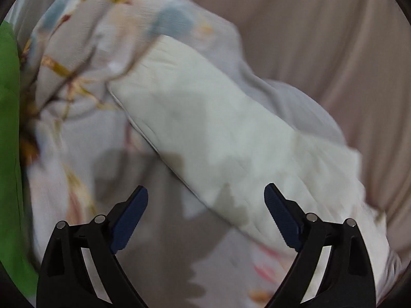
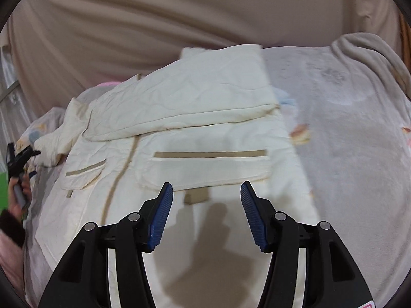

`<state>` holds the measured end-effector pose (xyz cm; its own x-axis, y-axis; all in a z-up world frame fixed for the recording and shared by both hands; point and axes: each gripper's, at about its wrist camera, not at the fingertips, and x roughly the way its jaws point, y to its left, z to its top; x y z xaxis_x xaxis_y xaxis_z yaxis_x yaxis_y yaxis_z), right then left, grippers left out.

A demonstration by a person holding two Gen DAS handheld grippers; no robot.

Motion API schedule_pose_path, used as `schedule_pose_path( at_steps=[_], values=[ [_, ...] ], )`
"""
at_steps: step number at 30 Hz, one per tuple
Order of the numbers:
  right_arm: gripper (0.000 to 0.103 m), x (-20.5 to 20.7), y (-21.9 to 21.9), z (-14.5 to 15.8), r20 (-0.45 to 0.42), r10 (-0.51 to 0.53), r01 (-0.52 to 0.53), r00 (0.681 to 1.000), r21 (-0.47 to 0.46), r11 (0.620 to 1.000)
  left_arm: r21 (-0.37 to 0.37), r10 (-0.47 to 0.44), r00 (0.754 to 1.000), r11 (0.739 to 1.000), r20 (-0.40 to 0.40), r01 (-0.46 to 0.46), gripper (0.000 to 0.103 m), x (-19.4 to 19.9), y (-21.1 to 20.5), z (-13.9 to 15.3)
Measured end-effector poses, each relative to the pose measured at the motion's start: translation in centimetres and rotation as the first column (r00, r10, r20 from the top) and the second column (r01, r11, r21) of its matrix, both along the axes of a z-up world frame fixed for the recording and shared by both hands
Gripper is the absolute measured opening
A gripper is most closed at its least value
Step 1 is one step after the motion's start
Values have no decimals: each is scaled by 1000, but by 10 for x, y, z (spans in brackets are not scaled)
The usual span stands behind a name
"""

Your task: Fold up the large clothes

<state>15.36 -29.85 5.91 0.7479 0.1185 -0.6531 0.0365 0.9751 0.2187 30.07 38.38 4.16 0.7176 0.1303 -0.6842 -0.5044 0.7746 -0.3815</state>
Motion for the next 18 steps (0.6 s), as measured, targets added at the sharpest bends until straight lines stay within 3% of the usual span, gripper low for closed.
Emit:
schedule_pose_path(
  at_steps=[2, 5, 6, 7, 8, 9, 10, 12, 14, 18],
  values=[
    [55, 17, 26, 0, -11, 60, -60, 998, -4, 998, -8, 59, 998, 998, -18, -59, 87, 14, 24, -7],
    [33, 53, 88, 7, -24, 212, -212, 977, -24, 977, -86, 91, 996, 992, -19, -92, 78, 32, 48, -19],
    [25, 67, 117, 8, -35, 272, -274, 962, -59, 960, -101, 103, 995, 989, -9, -103, 69, 35, 52, -20],
    [14, 81, 144, 8, -46, 323, -326, 945, -93, 941, -107, 105, 994, 989, 7, -103, 53, 39, 54, -20],
    [11, 98, 179, 5, -62, 376, -381, 924, -125, 916, -102, 95, 995, 990, 13, -93, 43, 43, 53, -17],
    [8, 112, 204, 2, -77, 412, -419, 908, -133, 898, -97, 71, 997, 993, 17, -69, 23, 48, 52, -12],
    [5, 130, 233, -3, -90, 440, -449, 893, -133, 884, -87, 60, 998, 994, 16, -59, 12, 52, 51, -7],
    [4, 156, 273, -11, -107, 474, -484, 874, -112, 868, -79, 32, 997, 997, 68, -27, 6, 50, 53, 11],
    [3, 177, 301, -18, -109, 486, -496, 867, -92, 864, -77, -8, 989, 997, 147, 19, 5, 44, 53, 37],
    [2, 210, 332, -30, -142, 479, -490, 866, -51, 870, 23, -116, 952, 993, 284, 115, 5, 31, 24, 108]
  ],
)
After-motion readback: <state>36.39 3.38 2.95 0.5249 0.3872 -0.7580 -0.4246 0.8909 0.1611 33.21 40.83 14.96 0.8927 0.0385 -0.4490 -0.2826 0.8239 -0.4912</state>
